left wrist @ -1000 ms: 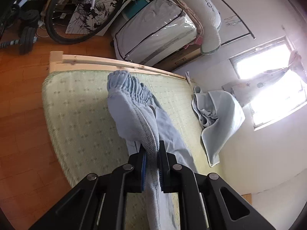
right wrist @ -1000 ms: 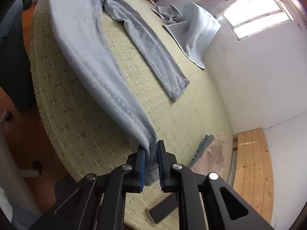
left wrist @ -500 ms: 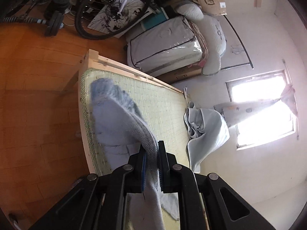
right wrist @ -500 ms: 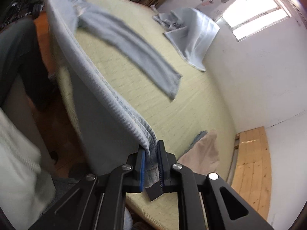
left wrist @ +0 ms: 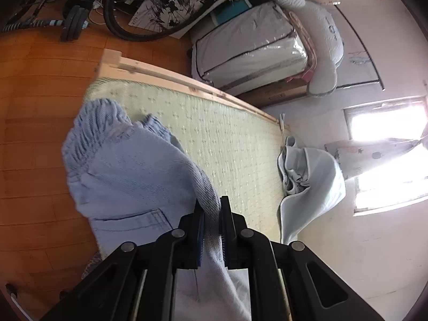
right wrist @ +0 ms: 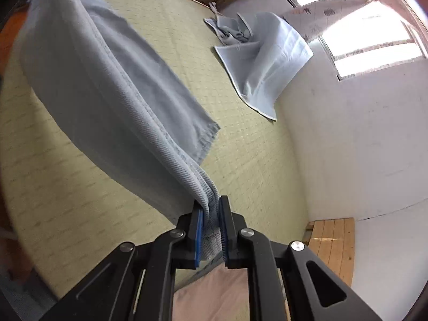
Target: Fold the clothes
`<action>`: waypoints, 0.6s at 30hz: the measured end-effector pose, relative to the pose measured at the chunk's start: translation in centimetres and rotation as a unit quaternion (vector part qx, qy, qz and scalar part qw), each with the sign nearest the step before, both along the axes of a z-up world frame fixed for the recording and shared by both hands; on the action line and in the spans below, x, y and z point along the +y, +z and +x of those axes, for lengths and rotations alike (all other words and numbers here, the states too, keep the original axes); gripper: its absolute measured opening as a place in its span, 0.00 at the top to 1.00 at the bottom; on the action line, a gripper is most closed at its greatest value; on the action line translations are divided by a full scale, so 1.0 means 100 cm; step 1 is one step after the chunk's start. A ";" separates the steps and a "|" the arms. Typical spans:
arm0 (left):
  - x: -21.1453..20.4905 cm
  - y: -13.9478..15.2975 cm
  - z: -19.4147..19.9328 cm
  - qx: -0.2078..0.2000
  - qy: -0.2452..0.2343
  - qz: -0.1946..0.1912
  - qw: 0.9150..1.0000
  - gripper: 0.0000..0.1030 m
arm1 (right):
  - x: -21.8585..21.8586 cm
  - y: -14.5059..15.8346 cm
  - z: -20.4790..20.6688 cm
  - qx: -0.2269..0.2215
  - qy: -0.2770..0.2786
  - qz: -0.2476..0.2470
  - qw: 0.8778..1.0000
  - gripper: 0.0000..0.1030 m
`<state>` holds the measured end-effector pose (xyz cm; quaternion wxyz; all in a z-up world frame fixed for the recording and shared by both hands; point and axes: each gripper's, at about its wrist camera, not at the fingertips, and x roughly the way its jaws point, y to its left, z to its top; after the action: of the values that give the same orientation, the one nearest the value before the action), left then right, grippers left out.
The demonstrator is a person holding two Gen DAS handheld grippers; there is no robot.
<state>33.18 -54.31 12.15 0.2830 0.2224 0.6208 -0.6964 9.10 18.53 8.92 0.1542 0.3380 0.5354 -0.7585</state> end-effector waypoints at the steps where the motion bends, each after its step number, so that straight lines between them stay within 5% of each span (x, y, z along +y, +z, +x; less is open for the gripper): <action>1: -0.001 -0.001 -0.010 -0.006 -0.001 -0.002 1.000 0.91 | -0.001 -0.002 -0.015 -0.003 0.000 0.001 1.000 0.91; 13: -0.045 -0.046 -0.108 -0.085 0.021 -0.029 0.996 0.91 | -0.062 -0.031 -0.204 -0.021 -0.001 0.001 1.000 0.91; 18: -0.070 -0.099 -0.147 -0.131 0.004 -0.017 0.991 0.90 | -0.094 -0.095 -0.280 -0.063 -0.019 0.022 0.998 0.91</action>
<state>18.52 -61.35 2.30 0.3679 0.3043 0.5674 -0.6709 -18.86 9.14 -0.63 0.1661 0.3987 0.5348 -0.7262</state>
